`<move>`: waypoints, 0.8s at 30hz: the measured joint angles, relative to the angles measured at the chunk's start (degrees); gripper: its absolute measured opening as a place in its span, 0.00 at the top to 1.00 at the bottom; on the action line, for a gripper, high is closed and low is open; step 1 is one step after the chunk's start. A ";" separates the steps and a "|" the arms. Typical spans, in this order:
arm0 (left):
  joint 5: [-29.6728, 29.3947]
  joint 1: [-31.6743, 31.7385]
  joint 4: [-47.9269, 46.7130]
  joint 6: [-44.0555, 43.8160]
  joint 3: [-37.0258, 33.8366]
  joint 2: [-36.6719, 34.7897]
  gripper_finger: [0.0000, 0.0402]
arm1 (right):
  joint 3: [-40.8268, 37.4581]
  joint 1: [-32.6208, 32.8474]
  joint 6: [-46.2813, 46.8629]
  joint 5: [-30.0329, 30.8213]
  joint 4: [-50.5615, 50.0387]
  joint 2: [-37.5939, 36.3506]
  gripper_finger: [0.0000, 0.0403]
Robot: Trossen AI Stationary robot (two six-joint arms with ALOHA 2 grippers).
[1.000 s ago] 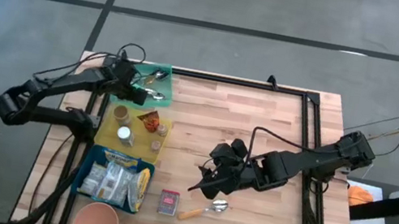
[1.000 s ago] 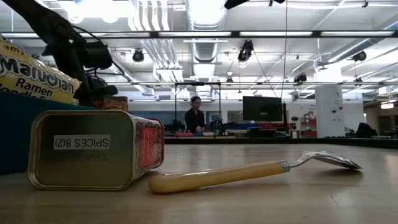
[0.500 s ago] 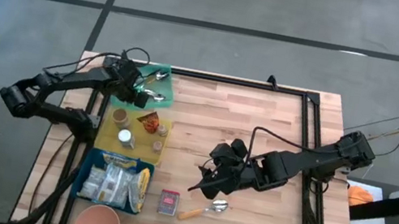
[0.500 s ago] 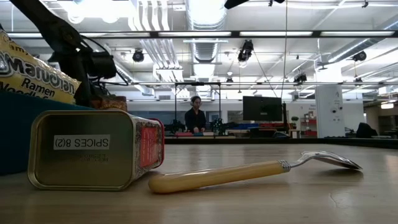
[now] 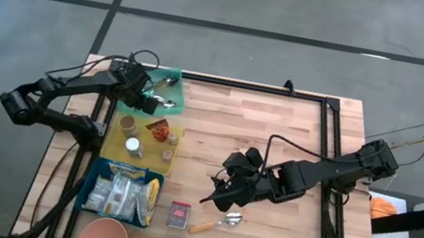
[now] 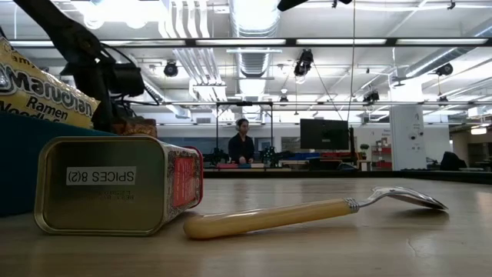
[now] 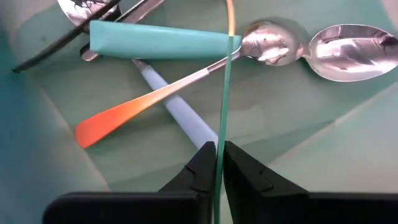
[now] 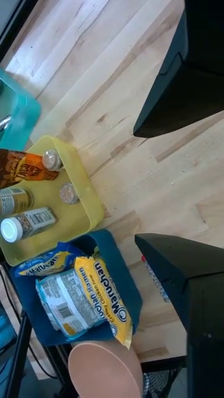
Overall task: Pick & Place Food Item
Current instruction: Put the green spoon into the green bin, then put the yellow spoon into the green bin
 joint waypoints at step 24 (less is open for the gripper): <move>6.70 -0.04 -7.21 3.08 8.18 0.00 0.50 | 0.00 -0.02 0.19 0.02 0.17 -0.02 0.34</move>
